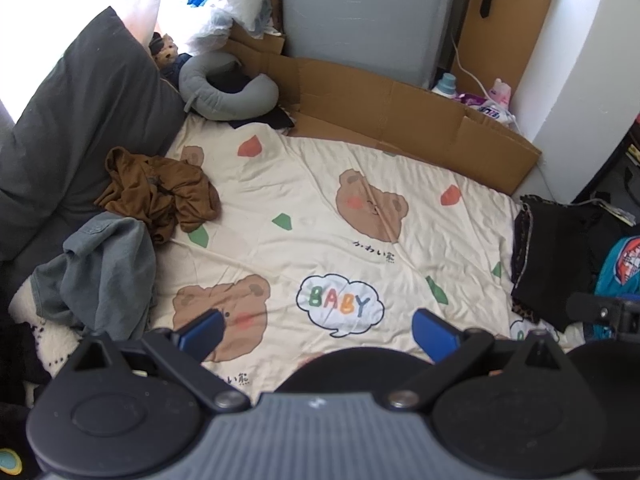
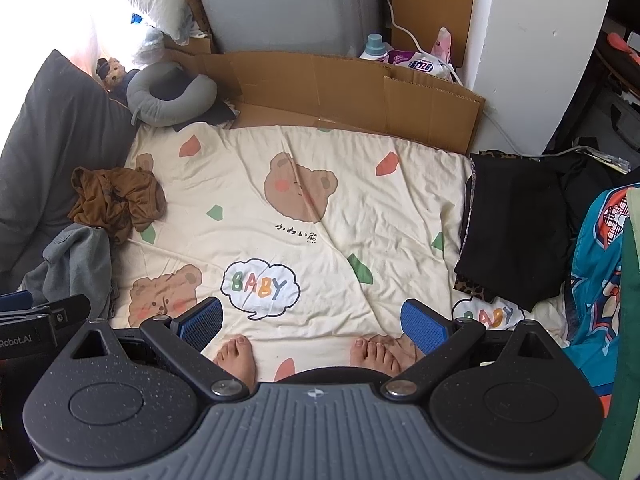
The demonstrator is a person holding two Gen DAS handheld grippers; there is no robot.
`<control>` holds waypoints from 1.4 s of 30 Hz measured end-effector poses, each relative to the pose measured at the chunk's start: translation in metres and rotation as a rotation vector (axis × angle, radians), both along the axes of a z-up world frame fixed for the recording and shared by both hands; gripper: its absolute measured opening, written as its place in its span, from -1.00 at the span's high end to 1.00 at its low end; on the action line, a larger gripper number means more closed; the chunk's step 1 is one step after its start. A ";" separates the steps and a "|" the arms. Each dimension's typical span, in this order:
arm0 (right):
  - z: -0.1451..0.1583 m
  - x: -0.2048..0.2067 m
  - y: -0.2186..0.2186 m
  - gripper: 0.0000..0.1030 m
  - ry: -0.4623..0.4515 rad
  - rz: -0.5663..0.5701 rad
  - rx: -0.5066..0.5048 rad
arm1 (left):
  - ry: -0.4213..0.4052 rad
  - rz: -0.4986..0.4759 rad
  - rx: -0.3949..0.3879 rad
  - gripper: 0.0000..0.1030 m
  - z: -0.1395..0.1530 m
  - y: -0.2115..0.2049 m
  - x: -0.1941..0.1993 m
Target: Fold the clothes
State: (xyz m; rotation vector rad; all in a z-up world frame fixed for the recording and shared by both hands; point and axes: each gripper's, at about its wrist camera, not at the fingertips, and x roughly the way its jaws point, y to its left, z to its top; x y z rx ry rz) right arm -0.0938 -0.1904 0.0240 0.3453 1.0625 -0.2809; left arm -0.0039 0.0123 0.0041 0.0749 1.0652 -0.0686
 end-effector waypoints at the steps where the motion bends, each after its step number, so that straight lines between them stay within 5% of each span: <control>1: 0.000 0.000 0.001 -0.92 0.000 -0.001 -0.001 | 0.000 0.001 -0.004 -0.97 0.000 0.000 0.000; 20: 0.003 -0.001 0.004 -0.93 0.004 -0.026 -0.095 | -0.037 0.027 -0.046 -0.98 0.013 0.015 0.009; 42: 0.002 0.039 -0.010 -0.93 -0.012 -0.107 -0.090 | -0.064 0.052 -0.059 -0.98 0.015 0.061 0.051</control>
